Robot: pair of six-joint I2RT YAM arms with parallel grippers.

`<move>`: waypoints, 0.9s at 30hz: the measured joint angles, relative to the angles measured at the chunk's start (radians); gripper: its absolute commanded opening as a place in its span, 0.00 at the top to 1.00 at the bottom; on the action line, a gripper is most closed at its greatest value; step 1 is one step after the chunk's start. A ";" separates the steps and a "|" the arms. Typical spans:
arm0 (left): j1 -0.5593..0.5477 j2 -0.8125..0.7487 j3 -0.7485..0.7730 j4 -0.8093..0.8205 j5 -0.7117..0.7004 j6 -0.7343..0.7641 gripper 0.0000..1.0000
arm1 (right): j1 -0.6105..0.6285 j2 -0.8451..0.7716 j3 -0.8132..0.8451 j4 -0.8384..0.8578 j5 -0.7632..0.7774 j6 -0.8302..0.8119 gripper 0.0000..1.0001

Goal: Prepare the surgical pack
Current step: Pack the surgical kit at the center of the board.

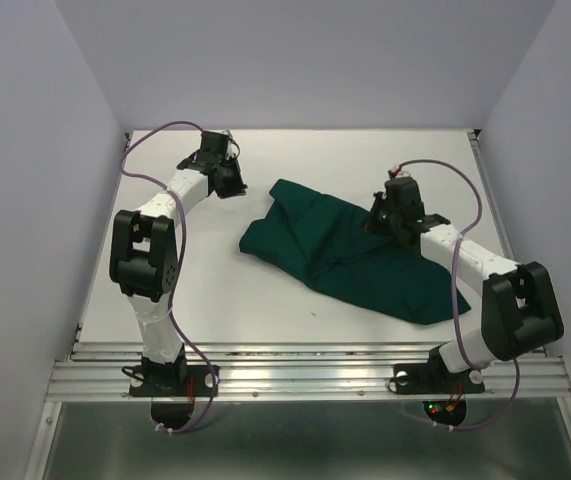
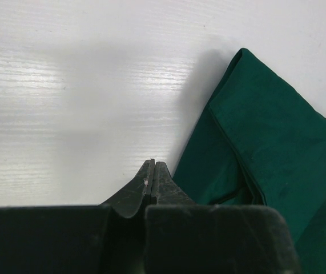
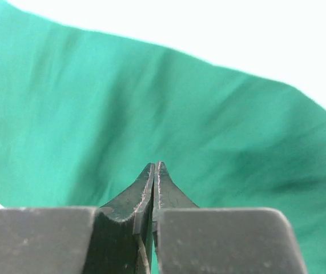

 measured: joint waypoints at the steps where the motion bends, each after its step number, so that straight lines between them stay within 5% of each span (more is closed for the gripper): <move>1: 0.000 0.000 0.000 0.000 0.001 0.001 1.00 | -0.040 0.006 0.026 0.002 0.013 -0.010 0.99; 7: 0.000 0.000 0.000 -0.002 0.008 0.005 1.00 | -0.167 0.162 0.121 0.000 0.055 -0.036 0.99; 13: 0.000 0.000 0.000 -0.002 0.015 0.010 1.00 | -0.191 0.192 0.007 -0.026 0.069 -0.033 0.99; 27: 0.000 0.000 0.000 -0.002 0.036 0.011 1.00 | -0.296 0.001 -0.007 -0.047 0.133 -0.063 0.99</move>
